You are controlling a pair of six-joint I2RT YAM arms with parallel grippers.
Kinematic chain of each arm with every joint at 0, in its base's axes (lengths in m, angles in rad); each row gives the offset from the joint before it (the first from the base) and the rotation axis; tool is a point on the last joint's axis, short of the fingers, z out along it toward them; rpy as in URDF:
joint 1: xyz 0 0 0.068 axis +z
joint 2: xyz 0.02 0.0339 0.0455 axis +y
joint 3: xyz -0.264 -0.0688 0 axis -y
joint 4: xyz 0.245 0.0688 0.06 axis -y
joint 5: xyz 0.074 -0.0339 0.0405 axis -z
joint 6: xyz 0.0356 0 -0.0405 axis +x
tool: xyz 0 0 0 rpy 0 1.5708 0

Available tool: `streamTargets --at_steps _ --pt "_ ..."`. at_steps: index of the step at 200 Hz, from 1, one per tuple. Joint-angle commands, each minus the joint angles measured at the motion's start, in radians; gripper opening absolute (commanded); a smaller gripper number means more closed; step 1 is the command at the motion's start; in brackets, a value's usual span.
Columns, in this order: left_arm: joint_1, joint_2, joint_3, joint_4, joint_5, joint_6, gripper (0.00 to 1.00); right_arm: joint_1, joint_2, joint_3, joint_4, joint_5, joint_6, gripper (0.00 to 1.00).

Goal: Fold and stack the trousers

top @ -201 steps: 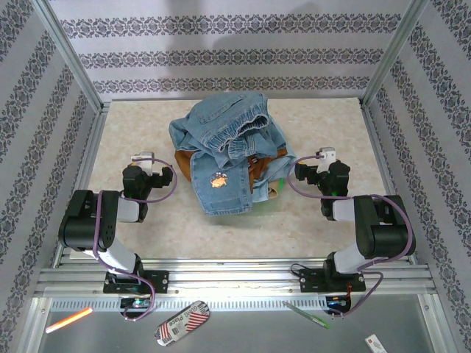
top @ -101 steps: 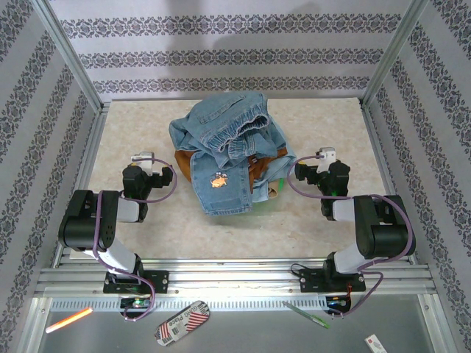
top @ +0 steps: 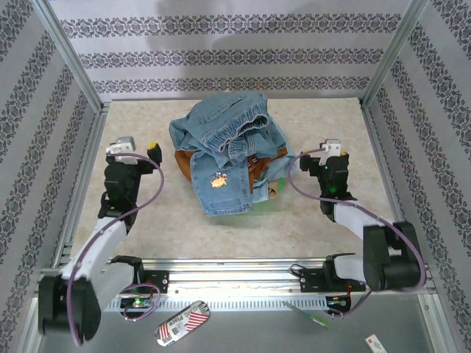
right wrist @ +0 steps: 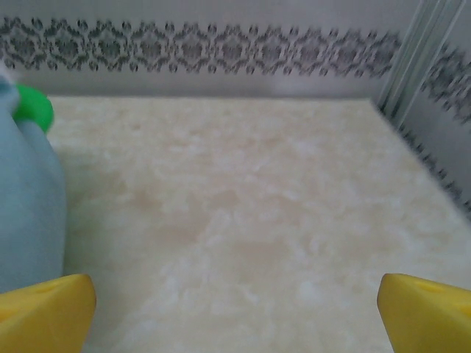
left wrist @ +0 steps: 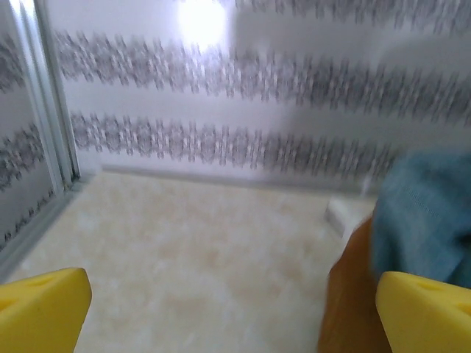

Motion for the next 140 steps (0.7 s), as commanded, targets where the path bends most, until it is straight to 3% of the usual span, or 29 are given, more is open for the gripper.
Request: streamTargets --at_steps 1,12,27,38,60,80,98,120,140 --pt "-0.013 -0.087 0.122 -0.465 -0.101 -0.201 1.0 0.071 -0.125 0.164 -0.319 0.216 -0.056 0.98" --pt "-0.014 -0.115 0.178 -0.571 -0.081 -0.282 1.0 0.097 -0.173 0.253 -0.473 0.277 0.024 0.98" --pt "-0.013 -0.177 0.219 -0.68 -0.089 -0.488 1.0 0.099 -0.239 0.385 -0.779 0.349 0.366 0.98" --pt "-0.013 -0.253 0.188 -0.692 -0.093 -0.58 0.99 0.054 -0.298 0.407 -0.854 0.214 0.468 0.98" --pt "0.012 -0.442 0.006 -0.505 -0.063 -0.696 1.0 -0.1 -0.424 0.287 -0.733 -0.169 0.656 0.97" --pt "0.027 -0.421 -0.001 -0.557 0.04 -0.687 0.91 -0.118 -0.411 0.336 -0.848 -0.296 0.65 0.95" --pt "0.02 -0.3 -0.013 -0.556 0.278 -0.651 1.0 -0.105 -0.395 0.352 -0.891 -0.384 0.625 0.98" --pt "-0.047 -0.143 -0.16 -0.24 0.528 -0.669 0.89 -0.079 -0.4 0.342 -0.915 -0.391 0.599 0.98" --pt "-0.191 -0.024 -0.202 -0.096 0.558 -0.612 0.79 -0.073 -0.409 0.339 -0.934 -0.376 0.581 0.98"
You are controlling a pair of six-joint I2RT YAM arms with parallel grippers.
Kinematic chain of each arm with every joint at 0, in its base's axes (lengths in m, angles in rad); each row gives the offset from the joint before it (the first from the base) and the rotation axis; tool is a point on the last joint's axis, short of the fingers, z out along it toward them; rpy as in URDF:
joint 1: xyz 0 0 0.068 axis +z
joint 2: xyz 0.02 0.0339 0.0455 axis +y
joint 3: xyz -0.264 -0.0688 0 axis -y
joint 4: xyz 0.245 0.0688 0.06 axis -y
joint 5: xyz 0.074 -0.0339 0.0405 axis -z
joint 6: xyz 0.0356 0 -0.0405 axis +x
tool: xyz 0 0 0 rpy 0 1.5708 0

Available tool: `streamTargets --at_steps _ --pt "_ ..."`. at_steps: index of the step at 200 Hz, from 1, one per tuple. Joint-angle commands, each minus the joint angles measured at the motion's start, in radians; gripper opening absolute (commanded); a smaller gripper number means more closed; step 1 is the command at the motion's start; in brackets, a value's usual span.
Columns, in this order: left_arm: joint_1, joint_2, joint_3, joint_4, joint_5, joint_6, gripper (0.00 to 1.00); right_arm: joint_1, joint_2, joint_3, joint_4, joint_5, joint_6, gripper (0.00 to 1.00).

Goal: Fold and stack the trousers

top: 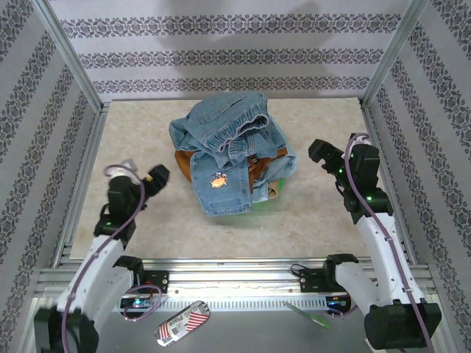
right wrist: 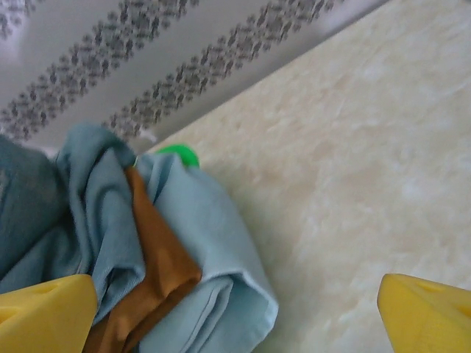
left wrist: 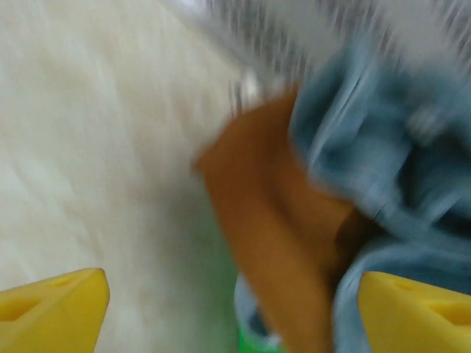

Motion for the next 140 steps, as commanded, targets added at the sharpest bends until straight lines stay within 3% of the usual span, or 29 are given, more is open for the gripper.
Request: streamTargets --at_steps 1,23,37,54,72,96,140 --pt "-0.138 0.103 -0.06 0.229 0.205 0.031 0.79 0.009 -0.021 0.003 -0.058 -0.057 -0.002 0.98" --pt "-0.333 0.13 -0.089 0.315 0.055 0.108 0.81 0.009 -0.023 0.016 -0.079 -0.058 -0.01 0.98" --pt "-0.398 0.2 -0.08 0.347 -0.019 0.172 0.82 0.01 -0.029 0.02 -0.08 -0.063 -0.007 0.97" --pt "-0.417 0.366 -0.072 0.513 -0.004 0.195 0.83 0.013 -0.03 0.022 -0.074 -0.063 0.0 0.97" --pt "-0.421 0.587 0.006 0.659 0.097 0.213 0.85 0.013 -0.021 0.027 -0.08 -0.065 0.003 0.95" --pt "-0.492 0.856 0.225 0.668 0.23 0.251 0.7 0.013 -0.031 0.031 -0.093 -0.059 -0.002 0.94" --pt "-0.697 1.075 0.506 0.634 0.203 0.313 0.7 -0.002 -0.09 0.063 -0.169 0.025 -0.047 0.94"
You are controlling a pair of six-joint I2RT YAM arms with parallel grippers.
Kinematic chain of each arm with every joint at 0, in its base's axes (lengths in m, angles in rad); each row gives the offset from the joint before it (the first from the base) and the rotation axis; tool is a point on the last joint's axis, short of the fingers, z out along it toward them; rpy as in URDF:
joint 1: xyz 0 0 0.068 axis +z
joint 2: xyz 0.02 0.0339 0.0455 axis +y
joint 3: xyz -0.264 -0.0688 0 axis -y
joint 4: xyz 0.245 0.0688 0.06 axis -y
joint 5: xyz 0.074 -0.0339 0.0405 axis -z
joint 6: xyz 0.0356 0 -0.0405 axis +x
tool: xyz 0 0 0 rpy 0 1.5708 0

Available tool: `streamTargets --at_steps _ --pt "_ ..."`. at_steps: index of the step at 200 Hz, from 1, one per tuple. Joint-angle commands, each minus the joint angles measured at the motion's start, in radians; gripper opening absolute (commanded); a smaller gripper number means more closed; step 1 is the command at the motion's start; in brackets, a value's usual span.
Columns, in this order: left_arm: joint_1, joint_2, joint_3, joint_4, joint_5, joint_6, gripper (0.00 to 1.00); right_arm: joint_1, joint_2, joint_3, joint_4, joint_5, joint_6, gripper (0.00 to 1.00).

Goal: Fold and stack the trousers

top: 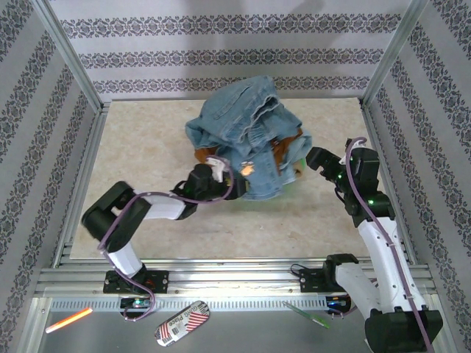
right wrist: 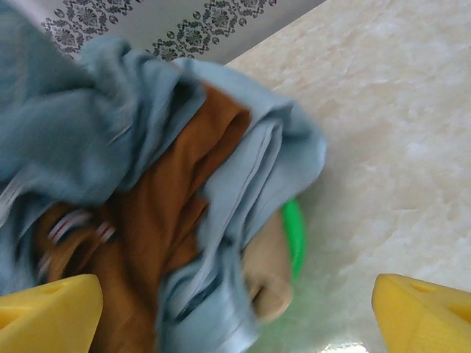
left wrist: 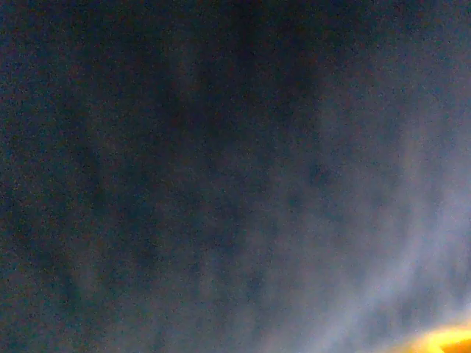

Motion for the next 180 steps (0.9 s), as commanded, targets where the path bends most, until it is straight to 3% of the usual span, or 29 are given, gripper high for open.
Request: streamTargets --at_steps 1,21,67,86,108,130,142,160,180 --pt "-0.135 0.107 0.143 0.037 0.074 0.109 0.71 -0.008 -0.043 0.051 -0.048 0.062 -0.032 0.94" --pt "-0.186 0.231 0.35 -0.032 0.074 0.164 0.73 -0.023 -0.055 0.057 -0.052 0.097 -0.021 0.95" --pt "-0.194 0.505 0.809 -0.138 0.18 0.165 0.73 -0.051 -0.041 0.109 -0.094 0.107 -0.017 0.95" --pt "-0.198 0.472 0.814 -0.2 0.197 0.213 0.74 -0.051 -0.045 0.132 -0.127 0.105 -0.019 0.94" --pt "-0.202 0.323 0.655 -0.18 0.19 0.24 0.76 -0.041 -0.044 0.134 -0.143 0.067 0.003 0.87" --pt "-0.202 0.075 0.392 -0.17 0.156 0.27 0.78 0.039 -0.025 0.111 -0.146 0.045 0.03 0.74" --pt "-0.199 -0.08 0.248 -0.205 0.097 0.289 0.8 0.135 -0.008 0.094 -0.151 0.082 0.039 0.61" --pt "-0.193 -0.299 0.072 -0.297 -0.031 0.303 0.84 0.321 0.022 0.058 -0.125 0.171 0.048 0.29" --pt "-0.181 -0.53 -0.064 -0.432 -0.205 0.267 0.86 0.485 0.105 0.018 -0.063 0.262 0.085 0.05"
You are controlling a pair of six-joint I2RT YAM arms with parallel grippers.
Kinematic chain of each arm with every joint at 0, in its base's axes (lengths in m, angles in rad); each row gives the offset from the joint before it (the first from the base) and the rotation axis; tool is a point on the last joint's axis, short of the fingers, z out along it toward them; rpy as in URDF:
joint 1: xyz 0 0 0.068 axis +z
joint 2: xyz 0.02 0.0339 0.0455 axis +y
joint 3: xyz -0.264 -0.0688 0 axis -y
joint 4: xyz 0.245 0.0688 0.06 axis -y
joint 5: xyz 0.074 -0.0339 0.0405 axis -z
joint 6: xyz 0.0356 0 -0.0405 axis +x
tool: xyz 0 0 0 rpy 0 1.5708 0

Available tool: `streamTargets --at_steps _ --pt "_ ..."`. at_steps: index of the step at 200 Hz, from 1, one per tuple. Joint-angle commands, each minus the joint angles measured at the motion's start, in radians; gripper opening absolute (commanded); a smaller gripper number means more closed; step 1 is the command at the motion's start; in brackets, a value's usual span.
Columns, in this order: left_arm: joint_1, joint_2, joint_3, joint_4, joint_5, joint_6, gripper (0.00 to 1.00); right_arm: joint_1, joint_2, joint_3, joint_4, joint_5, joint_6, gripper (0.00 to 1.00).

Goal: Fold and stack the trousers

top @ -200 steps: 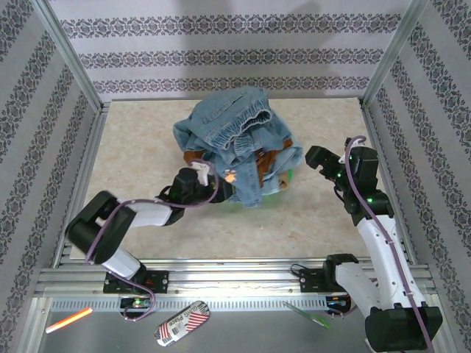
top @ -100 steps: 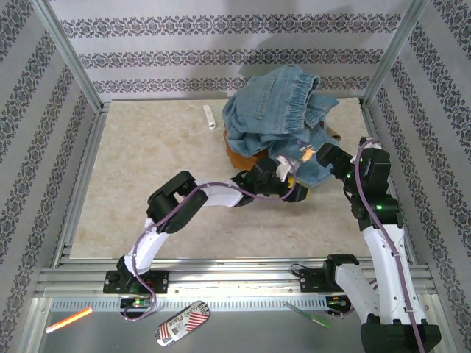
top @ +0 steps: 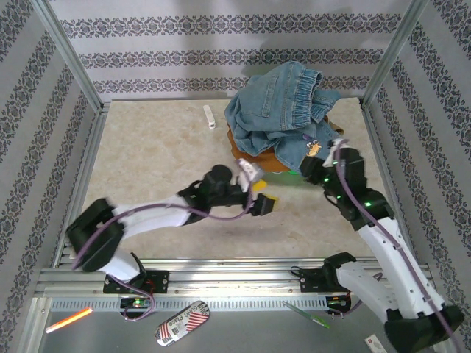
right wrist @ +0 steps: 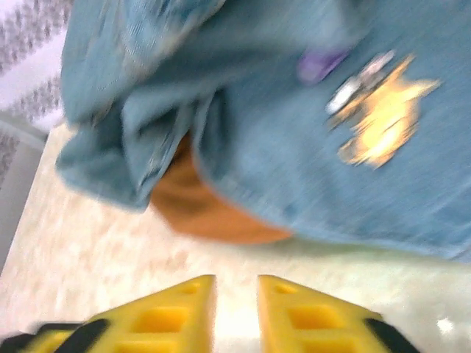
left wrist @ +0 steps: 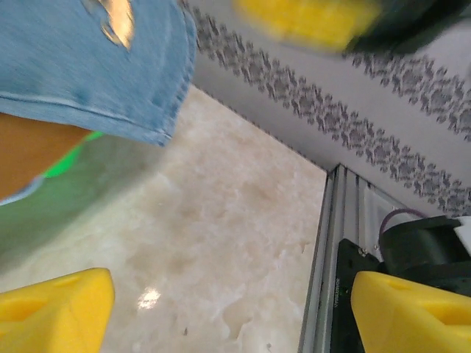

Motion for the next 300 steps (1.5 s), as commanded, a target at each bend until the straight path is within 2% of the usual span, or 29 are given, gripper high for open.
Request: streamTargets --at_steps 1,4,19,37,67,78,101,124,144,161,177,206,229,254,284,300 --pt "0.022 -0.205 -0.131 -0.187 -0.236 0.01 0.87 0.139 0.083 -0.053 0.05 0.117 0.046 0.04" --pt "0.026 -0.24 -0.143 -0.219 -0.273 -0.001 0.87 0.151 0.103 -0.061 0.064 0.114 0.056 0.0" --pt "0.047 -0.383 -0.181 -0.36 -0.435 -0.065 0.9 0.165 0.216 -0.09 0.159 0.071 0.103 0.0" --pt "0.091 -0.517 -0.237 -0.439 -0.545 -0.125 0.91 0.151 0.358 -0.101 0.274 0.077 0.135 0.0" --pt "0.167 -0.648 -0.282 -0.509 -0.578 -0.187 0.92 0.063 0.592 -0.053 0.389 0.104 0.209 0.0" --pt "0.179 -0.676 -0.286 -0.527 -0.586 -0.195 0.92 0.003 0.644 -0.035 0.412 0.124 0.239 0.0" --pt "0.188 -0.705 -0.295 -0.539 -0.587 -0.194 0.94 -0.134 0.68 0.005 0.42 0.154 0.261 0.0" --pt "0.208 -0.666 -0.292 -0.49 -0.592 -0.169 0.96 -0.251 0.726 0.076 0.364 0.171 0.234 0.0" --pt "0.258 -0.558 -0.266 -0.388 -0.556 -0.156 0.99 -0.34 0.759 0.12 0.357 0.178 0.209 0.0" --pt "0.32 -0.405 -0.21 -0.286 -0.466 -0.162 1.0 -0.408 0.795 0.161 0.346 0.173 0.191 0.0" --pt "0.357 -0.227 -0.118 -0.211 -0.387 -0.167 1.0 -0.463 0.826 0.193 0.348 0.15 0.166 0.0" --pt "0.371 0.09 0.107 -0.134 -0.269 -0.123 0.99 -0.524 0.864 0.248 0.315 0.061 0.103 0.0" --pt "0.402 0.268 0.246 -0.02 -0.254 -0.138 1.0 -0.524 0.776 0.166 0.334 -0.005 0.102 0.0" --pt "0.496 0.472 0.385 0.186 -0.072 -0.308 1.0 -0.512 0.582 0.011 0.351 -0.049 0.128 0.0" --pt "0.574 0.749 0.601 0.415 0.147 -0.518 1.0 -0.46 0.344 -0.138 0.316 -0.061 0.123 0.28" --pt "0.576 0.852 0.73 0.411 0.193 -0.55 1.0 -0.447 0.225 -0.206 0.297 -0.067 0.127 0.39"
